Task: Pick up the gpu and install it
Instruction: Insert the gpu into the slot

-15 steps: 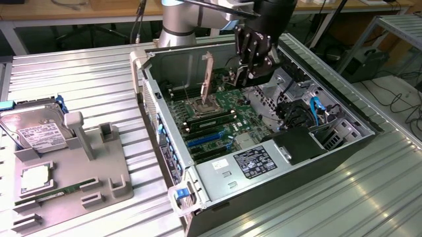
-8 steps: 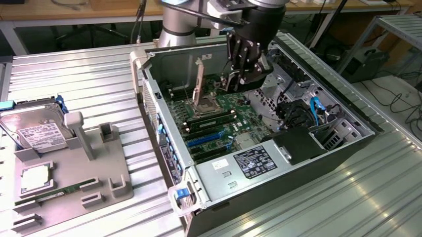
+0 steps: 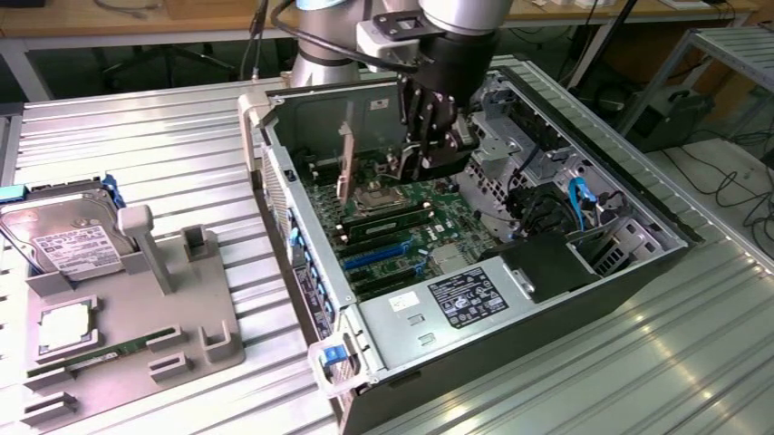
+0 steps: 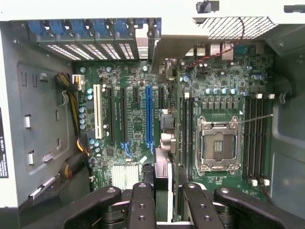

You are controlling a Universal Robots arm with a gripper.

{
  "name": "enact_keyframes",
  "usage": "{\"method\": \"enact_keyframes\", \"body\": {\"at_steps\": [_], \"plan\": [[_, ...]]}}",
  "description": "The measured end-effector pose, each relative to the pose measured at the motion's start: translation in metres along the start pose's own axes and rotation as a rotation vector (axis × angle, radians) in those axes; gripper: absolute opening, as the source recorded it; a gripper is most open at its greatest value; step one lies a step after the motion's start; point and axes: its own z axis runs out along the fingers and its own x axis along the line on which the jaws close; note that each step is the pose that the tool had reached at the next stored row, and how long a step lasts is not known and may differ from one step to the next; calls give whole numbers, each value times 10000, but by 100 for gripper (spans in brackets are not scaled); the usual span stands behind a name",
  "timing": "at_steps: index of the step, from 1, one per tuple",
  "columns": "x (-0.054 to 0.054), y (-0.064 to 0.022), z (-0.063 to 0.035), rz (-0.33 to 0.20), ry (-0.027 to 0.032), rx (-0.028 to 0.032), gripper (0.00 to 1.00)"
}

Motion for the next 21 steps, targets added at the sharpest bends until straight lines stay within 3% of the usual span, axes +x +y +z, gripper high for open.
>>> {"method": "enact_keyframes", "body": {"at_steps": [5, 11, 16, 18, 19, 21], "plan": [[66, 3, 121, -24, 0, -5, 27], [69, 88, 266, -55, -1, -8, 27], [146, 91, 368, -173, -5, -84, 27], [149, 95, 468, -610, -7, -91, 27], [149, 96, 487, -611, -7, -76, 27], [146, 101, 576, -120, 1, -71, 27]]}}
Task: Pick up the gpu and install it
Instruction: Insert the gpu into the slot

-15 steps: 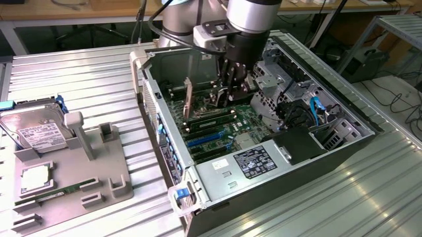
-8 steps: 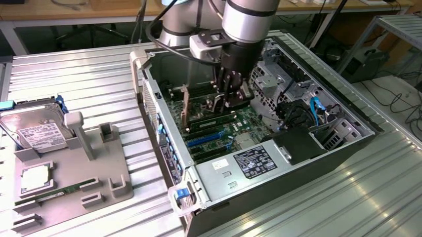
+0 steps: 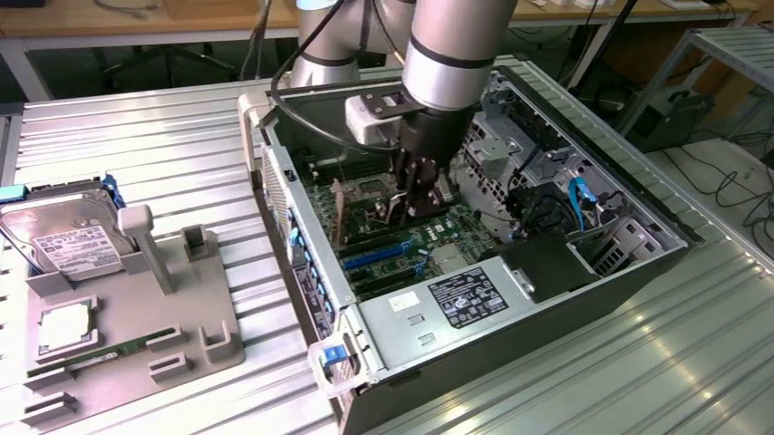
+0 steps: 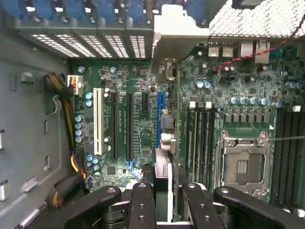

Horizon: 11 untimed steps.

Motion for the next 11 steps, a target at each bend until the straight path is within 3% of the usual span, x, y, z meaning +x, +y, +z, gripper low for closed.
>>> {"method": "enact_keyframes", "body": {"at_steps": [1, 5, 7, 11], "plan": [[2, 87, 64, 7, 1, -4, 27], [20, 108, 264, 9, 2, -34, 27], [35, 160, 364, 4, -2, -33, 27], [38, 231, 458, -22, -52, -33, 27]]}}
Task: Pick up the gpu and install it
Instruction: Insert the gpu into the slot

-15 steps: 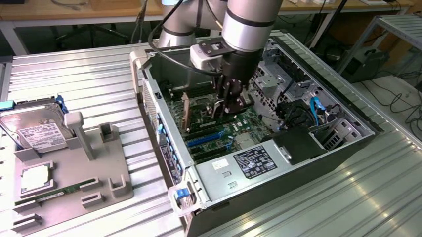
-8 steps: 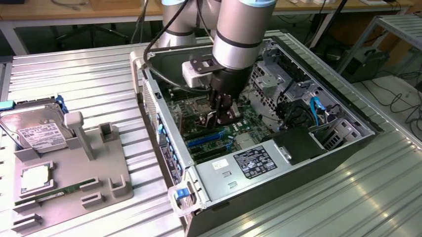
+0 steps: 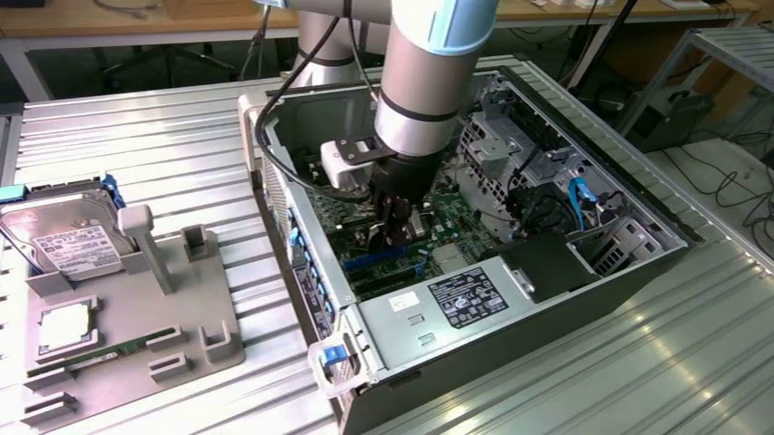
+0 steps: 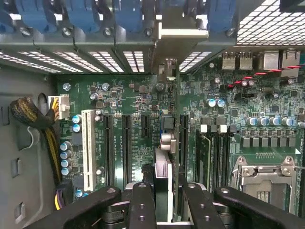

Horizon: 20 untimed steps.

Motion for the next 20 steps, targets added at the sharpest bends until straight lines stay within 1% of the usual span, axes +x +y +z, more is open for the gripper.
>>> {"method": "enact_keyframes", "body": {"at_steps": [2, 6, 8, 12, 16, 20], "plan": [[1, 4, 30, -3, -15, 0, 27], [1, 7, 58, -5, -44, -1, 27], [0, 8, 59, -6, -59, 0, 27], [1, 7, 59, -7, -68, 20, 27], [1, 8, 63, -6, -85, 22, 27], [1, 8, 88, -6, -102, 20, 27]]}}
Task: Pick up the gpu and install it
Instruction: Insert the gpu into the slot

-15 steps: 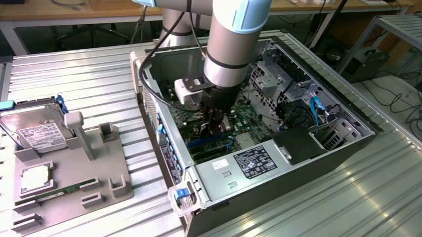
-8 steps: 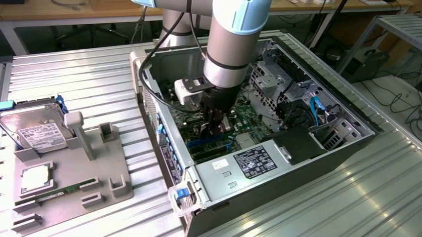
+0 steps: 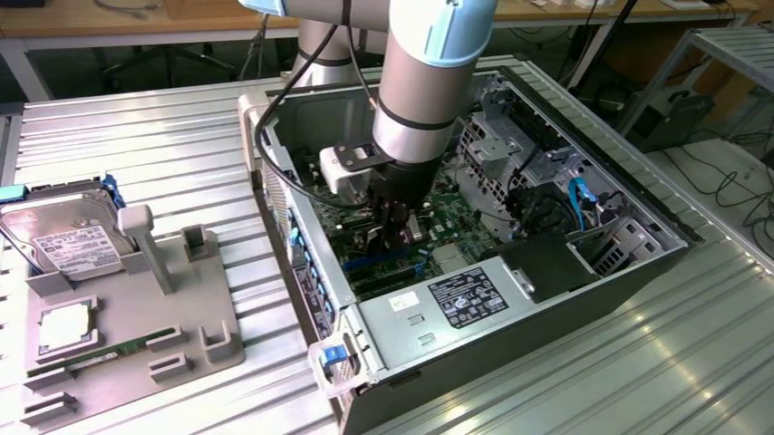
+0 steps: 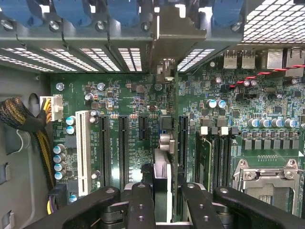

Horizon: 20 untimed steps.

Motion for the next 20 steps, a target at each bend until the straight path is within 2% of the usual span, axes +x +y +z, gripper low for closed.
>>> {"method": "enact_keyframes", "body": {"at_steps": [5, 6, 8, 20], "plan": [[0, 0, 30, 0, -24, 2, 27], [-3, -2, 12, -1, -45, 13, 27], [-2, -1, -62, -1, -27, 3, 27], [2, 0, -46, 0, -23, -2, 27]]}}
